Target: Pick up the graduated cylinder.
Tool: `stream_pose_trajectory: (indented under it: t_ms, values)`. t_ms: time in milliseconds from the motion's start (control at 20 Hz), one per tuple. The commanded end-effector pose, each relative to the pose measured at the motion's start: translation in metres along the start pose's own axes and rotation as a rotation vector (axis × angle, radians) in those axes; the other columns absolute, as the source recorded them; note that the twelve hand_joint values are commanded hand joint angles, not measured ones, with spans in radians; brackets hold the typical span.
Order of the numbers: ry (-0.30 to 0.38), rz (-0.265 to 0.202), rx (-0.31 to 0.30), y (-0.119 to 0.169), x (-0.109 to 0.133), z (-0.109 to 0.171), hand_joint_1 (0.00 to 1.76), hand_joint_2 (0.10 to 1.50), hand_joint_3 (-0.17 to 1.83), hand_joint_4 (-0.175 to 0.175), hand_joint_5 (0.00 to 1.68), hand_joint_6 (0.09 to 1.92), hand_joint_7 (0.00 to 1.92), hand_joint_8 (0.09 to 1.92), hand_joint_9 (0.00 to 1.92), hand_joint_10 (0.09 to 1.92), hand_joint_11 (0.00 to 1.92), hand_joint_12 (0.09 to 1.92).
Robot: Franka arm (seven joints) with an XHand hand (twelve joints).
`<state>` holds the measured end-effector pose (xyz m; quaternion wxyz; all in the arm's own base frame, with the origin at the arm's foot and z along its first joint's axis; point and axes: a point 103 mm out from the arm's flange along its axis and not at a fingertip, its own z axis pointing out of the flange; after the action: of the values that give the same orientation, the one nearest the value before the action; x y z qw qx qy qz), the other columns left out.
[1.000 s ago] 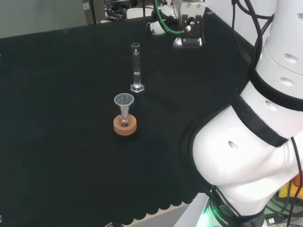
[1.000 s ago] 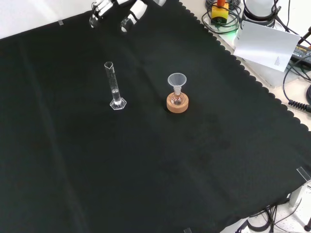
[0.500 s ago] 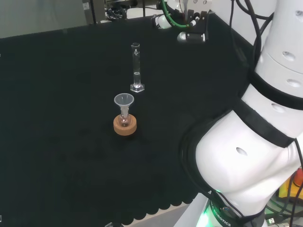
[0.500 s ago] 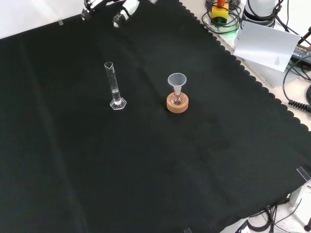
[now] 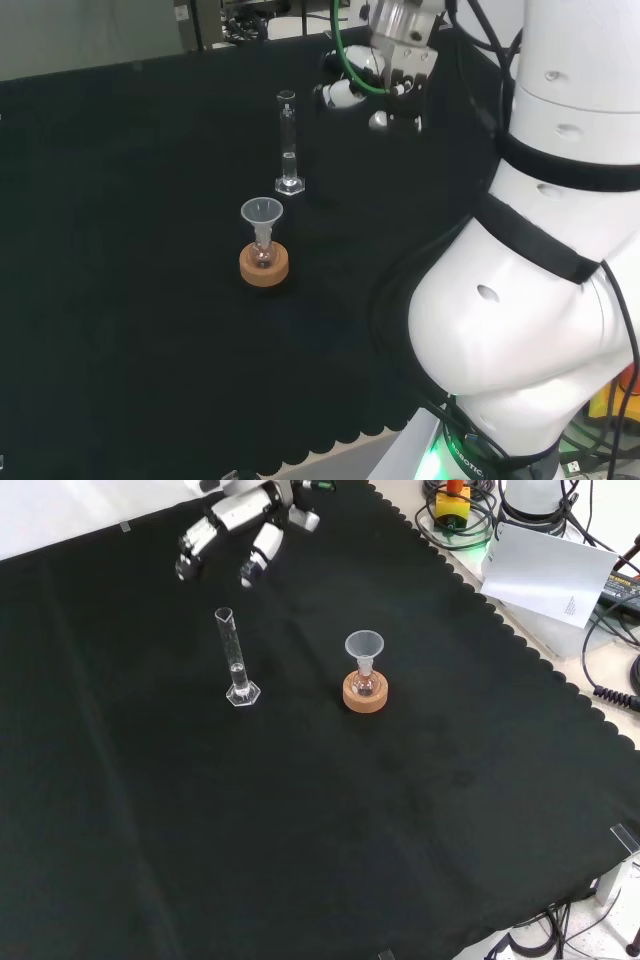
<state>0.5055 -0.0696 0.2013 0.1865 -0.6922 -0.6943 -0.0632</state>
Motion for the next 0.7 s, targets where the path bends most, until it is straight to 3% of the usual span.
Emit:
stream_pose_trajectory:
  t_ms: [50,300,700]
  values:
    - [0.162,-0.136,-0.004,0.017,-0.018,0.035,0.71,1.14,-0.17,-0.030,0.34,0.09,0.14,0.66,0.38,0.68,0.20,1.38]
    - [0.205,-0.163,-0.013,0.018,-0.026,0.052,0.79,1.10,-0.17,-0.031,0.36,0.09,0.19,0.63,0.49,0.63,0.36,1.34]
    - [0.295,-0.202,-0.058,0.027,-0.019,0.067,0.91,1.08,-0.17,-0.042,0.52,0.09,0.32,0.63,0.61,0.58,0.45,1.31]
